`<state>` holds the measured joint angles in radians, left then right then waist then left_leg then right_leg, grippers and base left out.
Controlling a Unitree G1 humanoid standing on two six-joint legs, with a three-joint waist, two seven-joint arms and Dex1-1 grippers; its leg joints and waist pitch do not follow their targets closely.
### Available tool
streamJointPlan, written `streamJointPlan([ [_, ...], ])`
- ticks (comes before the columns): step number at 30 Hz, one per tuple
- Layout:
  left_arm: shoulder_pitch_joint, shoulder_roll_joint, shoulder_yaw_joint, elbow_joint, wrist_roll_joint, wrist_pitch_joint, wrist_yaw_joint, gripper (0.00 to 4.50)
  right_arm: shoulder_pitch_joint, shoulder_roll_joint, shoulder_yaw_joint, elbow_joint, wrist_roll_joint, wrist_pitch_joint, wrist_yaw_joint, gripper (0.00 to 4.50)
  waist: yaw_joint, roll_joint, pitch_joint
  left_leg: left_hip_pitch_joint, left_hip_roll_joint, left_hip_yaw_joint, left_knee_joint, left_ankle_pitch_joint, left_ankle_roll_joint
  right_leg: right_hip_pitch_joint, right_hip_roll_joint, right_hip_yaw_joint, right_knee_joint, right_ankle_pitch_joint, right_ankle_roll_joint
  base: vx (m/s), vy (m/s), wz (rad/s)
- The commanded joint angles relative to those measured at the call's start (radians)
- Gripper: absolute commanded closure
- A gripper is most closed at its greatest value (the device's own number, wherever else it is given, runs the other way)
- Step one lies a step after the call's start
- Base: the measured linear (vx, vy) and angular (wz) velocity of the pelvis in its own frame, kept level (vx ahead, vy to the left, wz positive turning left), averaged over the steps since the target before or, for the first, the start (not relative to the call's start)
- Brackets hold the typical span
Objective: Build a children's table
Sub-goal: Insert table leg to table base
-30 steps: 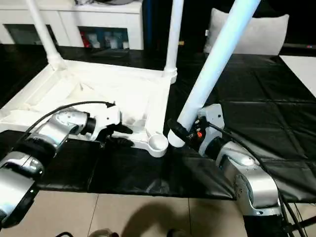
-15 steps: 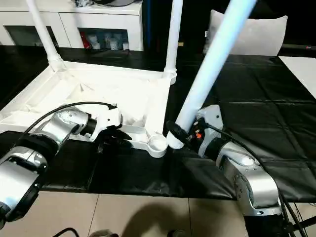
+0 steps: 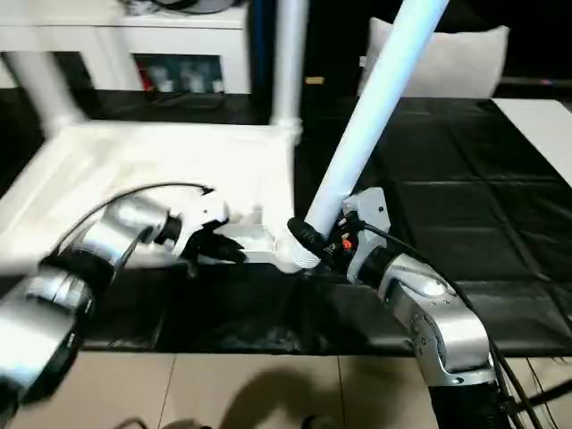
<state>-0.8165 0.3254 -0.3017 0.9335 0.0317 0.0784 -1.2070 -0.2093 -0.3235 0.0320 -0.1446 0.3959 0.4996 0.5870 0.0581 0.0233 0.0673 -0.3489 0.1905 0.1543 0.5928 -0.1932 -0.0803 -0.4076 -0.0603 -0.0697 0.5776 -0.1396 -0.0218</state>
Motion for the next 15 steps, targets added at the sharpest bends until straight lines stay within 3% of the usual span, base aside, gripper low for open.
streamJointPlan([
  [1, 0.076, 0.029, 0.018, -0.086, -0.011, 0.102, 0.051, 4.49, -0.007, 0.004, 0.005, -0.013, -0.001, -0.001, -0.003, 2.59, 0.009, -0.002, -0.068, -0.003, 0.024, -0.001, -0.071, -0.204, 0.033, 0.062, -0.075, 0.039, -0.076, -0.408, -0.168, 0.0, 0.0, 0.0],
  [2, 0.133, 0.045, 0.014, -0.194, -0.003, 0.122, 0.063, 4.5, -0.006, 0.004, 0.005, -0.016, 0.0, 0.001, -0.004, 2.59, 0.008, -0.003, -0.071, -0.005, 0.025, -0.002, -0.071, -0.202, 0.032, 0.065, -0.076, 0.039, -0.074, -0.405, -0.17, 0.0, 0.0, 0.0],
  [3, 0.133, 0.045, 0.014, -0.194, -0.003, 0.122, 0.063, 4.5, -0.006, 0.004, 0.005, -0.016, 0.0, 0.001, -0.004, 2.59, 0.003, -0.002, -0.069, -0.007, 0.03, -0.004, -0.075, -0.208, 0.03, 0.064, -0.079, 0.039, -0.073, -0.413, -0.168, 0.0, 0.0, 0.0],
  [4, 0.202, 0.058, 0.005, -0.314, 0.002, 0.118, 0.063, 4.5, -0.006, 0.005, 0.008, -0.006, -0.007, -0.001, -0.005, 2.59, 0.001, -0.019, -0.07, -0.005, 0.027, -0.001, -0.072, -0.202, 0.035, 0.061, -0.077, 0.039, -0.074, -0.429, -0.156, 0.0, 0.0, 0.0],
  [5, 0.224, 0.062, 0.001, -0.352, 0.002, 0.107, 0.057, 4.5, -0.008, 0.006, 0.011, 0.0, -0.011, -0.001, -0.006, 2.59, -0.002, -0.01, -0.068, -0.01, 0.031, -0.003, -0.076, -0.185, 0.038, 0.06, -0.078, 0.04, -0.072, -0.426, -0.152, 0.0, 0.0, 0.0],
  [7, 0.255, 0.073, -0.005, -0.407, 0.002, 0.09, 0.04, 4.5, -0.013, 0.009, 0.017, 0.004, -0.011, 0.001, -0.002, 2.59, -0.005, -0.008, -0.064, -0.006, 0.026, 0.0, -0.075, -0.204, 0.042, 0.053, -0.074, 0.04, -0.08, -0.466, -0.131, 0.0, 0.0, 0.0],
  [10, 0.282, 0.086, -0.009, -0.455, -0.004, 0.061, 0.024, 4.5, -0.021, 0.007, 0.027, 0.004, -0.015, -0.002, 0.005, 2.59, -0.006, -0.008, -0.064, -0.005, 0.025, 0.0, -0.077, -0.219, 0.038, 0.05, -0.072, 0.04, -0.085, -0.492, -0.109, 0.0, 0.0, 0.0],
  [11, 0.29, 0.079, -0.005, -0.473, -0.002, 0.02, 0.053, 4.5, -0.029, 0.005, 0.025, 0.011, -0.015, -0.004, 0.007, 2.59, -0.005, -0.016, -0.068, -0.004, 0.025, 0.001, -0.075, -0.215, 0.039, 0.051, -0.073, 0.039, -0.085, -0.492, -0.106, 0.0, 0.0, 0.0],
  [15, 0.299, 0.066, -0.004, -0.517, 0.006, 0.052, 0.109, 4.5, -0.037, 0.005, 0.022, 0.024, -0.016, -0.009, 0.01, 2.59, 0.0, -0.013, -0.068, -0.005, 0.025, 0.001, -0.075, -0.205, 0.035, 0.049, -0.073, 0.041, -0.082, -0.489, -0.098, 0.0, 0.0, 0.0],
])
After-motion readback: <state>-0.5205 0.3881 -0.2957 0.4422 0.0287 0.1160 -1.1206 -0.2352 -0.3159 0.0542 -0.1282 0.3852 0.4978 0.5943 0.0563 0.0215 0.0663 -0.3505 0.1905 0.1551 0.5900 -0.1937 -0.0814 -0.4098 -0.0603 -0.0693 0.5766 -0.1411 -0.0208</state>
